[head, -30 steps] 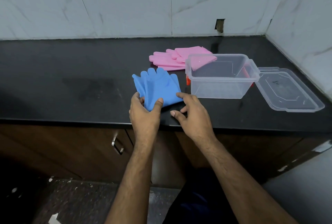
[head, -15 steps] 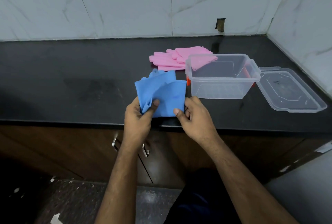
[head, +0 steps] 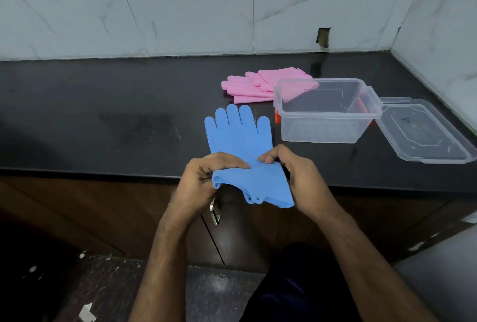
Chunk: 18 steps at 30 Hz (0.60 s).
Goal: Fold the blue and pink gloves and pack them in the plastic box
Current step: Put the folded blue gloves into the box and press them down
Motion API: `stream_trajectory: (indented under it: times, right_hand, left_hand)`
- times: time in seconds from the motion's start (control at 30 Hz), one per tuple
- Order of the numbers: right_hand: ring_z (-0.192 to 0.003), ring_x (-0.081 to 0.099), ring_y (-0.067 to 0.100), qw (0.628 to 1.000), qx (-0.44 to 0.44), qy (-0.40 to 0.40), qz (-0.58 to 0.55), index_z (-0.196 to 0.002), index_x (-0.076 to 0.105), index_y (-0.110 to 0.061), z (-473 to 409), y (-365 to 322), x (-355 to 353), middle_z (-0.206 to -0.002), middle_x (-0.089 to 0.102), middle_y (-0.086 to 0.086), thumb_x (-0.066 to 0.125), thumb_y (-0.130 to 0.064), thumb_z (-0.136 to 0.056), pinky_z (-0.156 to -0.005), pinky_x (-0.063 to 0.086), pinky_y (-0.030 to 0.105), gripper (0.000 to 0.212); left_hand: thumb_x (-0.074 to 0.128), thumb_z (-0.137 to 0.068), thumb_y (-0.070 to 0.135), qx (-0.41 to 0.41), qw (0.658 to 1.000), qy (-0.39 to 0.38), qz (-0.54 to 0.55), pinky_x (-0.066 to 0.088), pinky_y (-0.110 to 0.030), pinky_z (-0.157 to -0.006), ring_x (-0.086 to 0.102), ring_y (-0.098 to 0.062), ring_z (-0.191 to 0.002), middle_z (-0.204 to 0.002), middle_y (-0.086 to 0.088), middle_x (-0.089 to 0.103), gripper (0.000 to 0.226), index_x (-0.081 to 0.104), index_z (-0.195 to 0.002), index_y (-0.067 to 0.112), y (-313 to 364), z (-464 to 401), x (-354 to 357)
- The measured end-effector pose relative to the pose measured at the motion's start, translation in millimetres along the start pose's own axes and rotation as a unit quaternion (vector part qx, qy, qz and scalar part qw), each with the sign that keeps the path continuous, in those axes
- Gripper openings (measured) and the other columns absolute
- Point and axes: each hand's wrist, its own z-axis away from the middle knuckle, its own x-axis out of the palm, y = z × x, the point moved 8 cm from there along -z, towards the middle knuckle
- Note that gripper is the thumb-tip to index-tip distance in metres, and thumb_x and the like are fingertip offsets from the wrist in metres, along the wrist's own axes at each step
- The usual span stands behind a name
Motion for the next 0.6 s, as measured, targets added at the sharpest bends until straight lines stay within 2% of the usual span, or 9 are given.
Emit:
stream_trajectory:
  times: [0.03, 0.1, 0.2, 0.27, 0.33, 0.4, 0.5, 0.6]
  right_hand:
    - [-0.086, 0.069, 0.009, 0.997, 0.049, 0.006, -0.066, -0.083, 0.065, -0.013, 0, 8, 1, -0.098, 0.073, 0.002, 0.066, -0.032, -0.087, -0.072, 0.056, 0.020, 0.019]
    - [-0.080, 0.068, 0.014, 0.983, 0.110, 0.024, -0.142, -0.084, 0.066, -0.013, 2, 19, 3, -0.097, 0.073, 0.008, 0.062, -0.046, -0.086, -0.066, 0.057, 0.025, 0.033]
    - [-0.085, 0.070, 0.019, 0.984, 0.108, 0.042, -0.135, -0.093, 0.069, -0.014, 8, 21, 2, -0.101, 0.074, 0.006, 0.059, -0.052, -0.089, -0.074, 0.059, 0.033, 0.039]
    - [-0.090, 0.071, 0.023, 0.982, 0.123, 0.041, -0.135, -0.096, 0.070, -0.016, 14, 24, 2, -0.102, 0.074, 0.005, 0.059, -0.054, -0.088, -0.079, 0.061, 0.042, 0.040]
    - [-0.091, 0.071, 0.025, 0.989, 0.099, 0.043, -0.099, -0.101, 0.070, -0.021, 15, 21, 0, -0.102, 0.073, 0.001, 0.055, -0.054, -0.091, -0.077, 0.061, 0.048, 0.038]
    - [-0.088, 0.071, 0.023, 0.994, 0.071, 0.044, -0.065, -0.105, 0.069, -0.024, 17, 16, -1, -0.101, 0.072, -0.002, 0.053, -0.050, -0.094, -0.071, 0.062, 0.046, 0.033]
    - [-0.079, 0.071, 0.017, 0.986, 0.092, 0.056, -0.126, -0.104, 0.071, -0.020, 18, 20, -1, -0.095, 0.072, -0.001, 0.058, -0.042, -0.094, -0.061, 0.059, 0.033, 0.028]
    - [-0.082, 0.070, 0.018, 0.978, 0.082, 0.080, -0.175, -0.100, 0.070, -0.014, 15, 18, -1, -0.094, 0.070, 0.003, 0.056, -0.033, -0.097, -0.065, 0.057, 0.030, 0.024]
  left_hand:
    - [0.071, -0.083, -0.018, 0.011, 1.000, 0.005, -0.006, 0.059, -0.039, -0.091, 0.073, -0.027, -0.103, -0.105, -0.016, 0.076, 0.028, 0.079, -0.102, 0.001, 1, 1, 0]
    - [0.082, -0.076, -0.009, 0.021, 0.999, 0.027, -0.043, 0.057, -0.034, -0.096, 0.069, -0.021, -0.113, -0.116, -0.008, 0.073, 0.038, 0.078, -0.109, 0.010, -3, 3, -1]
    - [0.086, -0.074, -0.006, 0.012, 0.991, 0.063, -0.114, 0.056, -0.030, -0.099, 0.067, -0.010, -0.117, -0.120, 0.002, 0.071, 0.042, 0.079, -0.110, 0.014, -11, 7, -5]
    - [0.085, -0.075, -0.008, 0.008, 0.986, 0.095, -0.136, 0.058, -0.032, -0.095, 0.069, -0.010, -0.111, -0.112, 0.002, 0.073, 0.034, 0.081, -0.102, 0.012, -17, 10, -9]
    - [0.084, -0.075, -0.010, 0.012, 0.985, 0.120, -0.125, 0.060, -0.032, -0.089, 0.072, -0.012, -0.103, -0.103, 0.003, 0.075, 0.031, 0.081, -0.096, 0.012, -17, 12, -12]
    - [0.084, -0.075, -0.010, 0.024, 0.983, 0.138, -0.115, 0.061, -0.029, -0.084, 0.073, -0.012, -0.098, -0.098, 0.004, 0.076, 0.031, 0.080, -0.094, 0.014, -15, 14, -14]
    - [0.083, -0.076, -0.010, 0.016, 0.981, 0.170, -0.087, 0.061, -0.029, -0.080, 0.074, -0.015, -0.092, -0.092, 0.005, 0.077, 0.031, 0.080, -0.092, 0.017, -16, 16, -18]
    - [0.080, -0.077, -0.010, -0.025, 0.980, 0.188, -0.053, 0.062, -0.033, -0.077, 0.075, -0.017, -0.085, -0.086, 0.003, 0.078, 0.026, 0.080, -0.087, 0.014, -26, 17, -20]
